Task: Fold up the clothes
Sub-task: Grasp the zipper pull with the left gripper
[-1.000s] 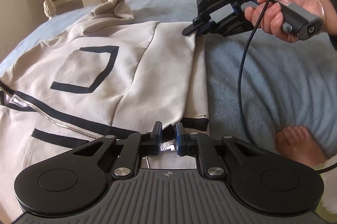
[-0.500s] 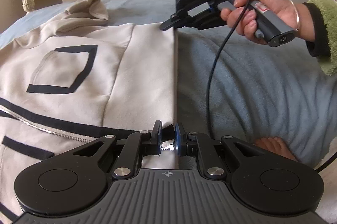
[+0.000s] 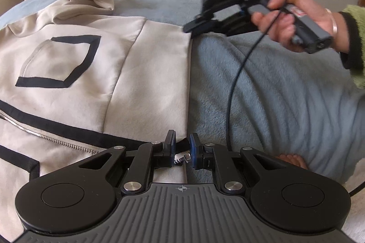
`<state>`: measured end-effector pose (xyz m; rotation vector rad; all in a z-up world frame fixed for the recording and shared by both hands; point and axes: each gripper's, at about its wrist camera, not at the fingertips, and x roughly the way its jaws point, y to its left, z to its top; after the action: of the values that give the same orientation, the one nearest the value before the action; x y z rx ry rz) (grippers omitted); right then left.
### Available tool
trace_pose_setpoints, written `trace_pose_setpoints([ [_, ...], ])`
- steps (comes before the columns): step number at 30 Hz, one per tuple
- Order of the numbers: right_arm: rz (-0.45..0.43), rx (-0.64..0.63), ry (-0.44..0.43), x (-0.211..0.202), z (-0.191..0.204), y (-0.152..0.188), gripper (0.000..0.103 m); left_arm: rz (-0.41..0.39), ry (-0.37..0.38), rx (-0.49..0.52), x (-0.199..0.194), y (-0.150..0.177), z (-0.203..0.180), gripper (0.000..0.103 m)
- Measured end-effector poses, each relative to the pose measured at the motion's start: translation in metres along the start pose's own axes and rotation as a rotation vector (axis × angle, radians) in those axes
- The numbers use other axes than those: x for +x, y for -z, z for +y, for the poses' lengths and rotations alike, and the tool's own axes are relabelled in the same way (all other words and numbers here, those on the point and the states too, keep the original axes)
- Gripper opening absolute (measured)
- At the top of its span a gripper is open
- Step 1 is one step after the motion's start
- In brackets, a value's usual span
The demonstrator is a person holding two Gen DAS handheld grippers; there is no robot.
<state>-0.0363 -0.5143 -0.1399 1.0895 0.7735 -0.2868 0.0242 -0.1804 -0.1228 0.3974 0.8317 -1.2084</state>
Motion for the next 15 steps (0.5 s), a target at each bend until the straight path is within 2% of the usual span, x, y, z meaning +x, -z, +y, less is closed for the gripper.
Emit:
trace_pose_setpoints([
  [1,-0.014,-0.028,0.022,-0.007,0.004,0.002,0.016,-0.002,0.003,-0.002,0.0,0.0,0.0,0.012],
  [4,-0.059,-0.122,0.075,-0.028,0.018,0.008,0.016,-0.008,0.011,-0.009,0.002,0.001,0.002,0.013],
  [7,-0.089,-0.295,0.05,-0.033,0.057,0.009,0.016,-0.015,0.02,-0.025,0.003,0.002,0.004,0.013],
  [11,-0.044,-0.639,-0.044,-0.007,0.148,0.018,0.017,-0.019,0.029,-0.038,0.006,0.002,0.005,0.013],
  [15,0.09,-0.947,-0.155,0.05,0.244,0.042,0.02,-0.021,0.028,-0.044,0.008,0.001,0.006,0.013],
])
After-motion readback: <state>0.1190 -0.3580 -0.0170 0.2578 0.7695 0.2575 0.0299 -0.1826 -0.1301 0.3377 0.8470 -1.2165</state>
